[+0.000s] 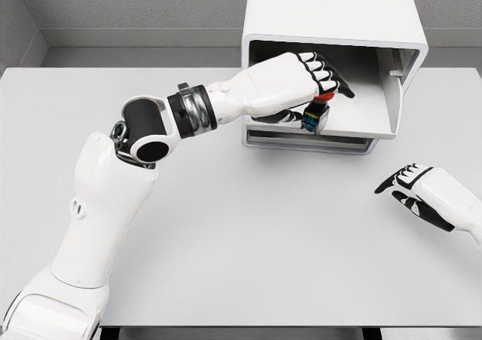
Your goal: Slide open multi-storey tabletop storage cabinets and put open load switch and slide close multi-storey tabletop storage cabinets
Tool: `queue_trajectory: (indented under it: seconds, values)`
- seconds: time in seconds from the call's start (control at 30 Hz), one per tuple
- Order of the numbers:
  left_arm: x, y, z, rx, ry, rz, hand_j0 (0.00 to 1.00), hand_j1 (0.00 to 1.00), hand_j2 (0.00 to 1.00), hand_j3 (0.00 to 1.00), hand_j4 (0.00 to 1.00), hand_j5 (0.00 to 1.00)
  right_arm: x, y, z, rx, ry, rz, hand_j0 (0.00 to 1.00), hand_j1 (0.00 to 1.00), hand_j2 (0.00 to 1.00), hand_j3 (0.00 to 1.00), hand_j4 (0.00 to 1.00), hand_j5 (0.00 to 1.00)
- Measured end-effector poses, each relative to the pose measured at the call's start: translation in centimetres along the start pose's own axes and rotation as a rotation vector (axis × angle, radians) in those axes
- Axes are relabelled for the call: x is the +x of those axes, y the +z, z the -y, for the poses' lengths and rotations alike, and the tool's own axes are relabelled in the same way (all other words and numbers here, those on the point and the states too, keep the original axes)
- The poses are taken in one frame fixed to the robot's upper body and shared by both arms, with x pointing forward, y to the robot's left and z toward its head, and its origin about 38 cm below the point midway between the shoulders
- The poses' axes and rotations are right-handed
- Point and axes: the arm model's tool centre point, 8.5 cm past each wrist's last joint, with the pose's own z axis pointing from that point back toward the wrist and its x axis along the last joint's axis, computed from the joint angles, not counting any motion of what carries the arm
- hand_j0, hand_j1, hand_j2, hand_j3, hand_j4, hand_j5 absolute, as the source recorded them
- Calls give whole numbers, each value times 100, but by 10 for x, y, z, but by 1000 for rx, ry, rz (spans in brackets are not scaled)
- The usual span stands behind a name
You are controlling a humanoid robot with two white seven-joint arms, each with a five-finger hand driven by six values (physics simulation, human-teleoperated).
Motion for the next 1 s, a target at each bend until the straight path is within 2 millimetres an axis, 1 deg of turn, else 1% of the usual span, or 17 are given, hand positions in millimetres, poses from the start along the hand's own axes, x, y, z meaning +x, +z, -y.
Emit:
queue_trajectory:
  seconds: [0.07, 0.2, 0.27, 0.37, 0.53, 0.63, 0.73, 0.77, 0.83, 0.93, 1.0]
  values:
    - [0, 1, -1, 3, -1, -2, 89, 89, 89, 89, 89, 89, 0, 0, 0, 1, 0, 0, 51, 51, 51, 51, 51, 51]
    - [0, 2, -2, 7, -3, -1, 91, 91, 91, 91, 91, 91, 0, 0, 0, 1, 0, -1, 51, 51, 51, 51, 51, 51]
    - [-1, 3, -3, 10, -3, -3, 96, 96, 96, 96, 96, 96, 0, 0, 0, 1, 0, -1, 51, 51, 51, 51, 51, 51]
    - [-1, 4, -5, 15, -1, 0, 99, 99, 99, 99, 99, 99, -1, 0, 0, 1, 0, -1, 51, 51, 51, 51, 51, 51]
    - [-1, 6, -4, 23, 8, -1, 99, 99, 99, 99, 99, 99, 0, 0, 0, 2, 1, -1, 51, 51, 51, 51, 51, 51]
    - [2, 10, -6, 39, 2, -8, 100, 100, 100, 100, 100, 100, 1, -1, 2, -1, 3, 4, 51, 51, 51, 51, 51, 51]
    - [12, 21, -6, 73, -1, -14, 100, 100, 100, 100, 100, 100, 6, -7, 6, -10, 10, 28, 51, 51, 51, 51, 51, 51]
    - [15, 25, -11, 96, -3, -11, 100, 100, 100, 100, 100, 100, 9, -9, 6, -7, 11, 39, 51, 51, 51, 51, 51, 51]
    - [18, 33, -26, 157, -5, -1, 100, 100, 100, 100, 100, 100, 16, -12, 7, -5, 12, 62, 51, 51, 51, 51, 51, 51]
    - [18, 48, -38, 243, 38, 15, 100, 100, 100, 100, 100, 100, 25, -16, 10, -7, 16, 91, 51, 51, 51, 51, 51, 51]
    - [14, 67, -28, 271, 104, 0, 100, 100, 100, 100, 100, 100, 29, -19, 12, -12, 21, 107, 51, 51, 51, 51, 51, 51]
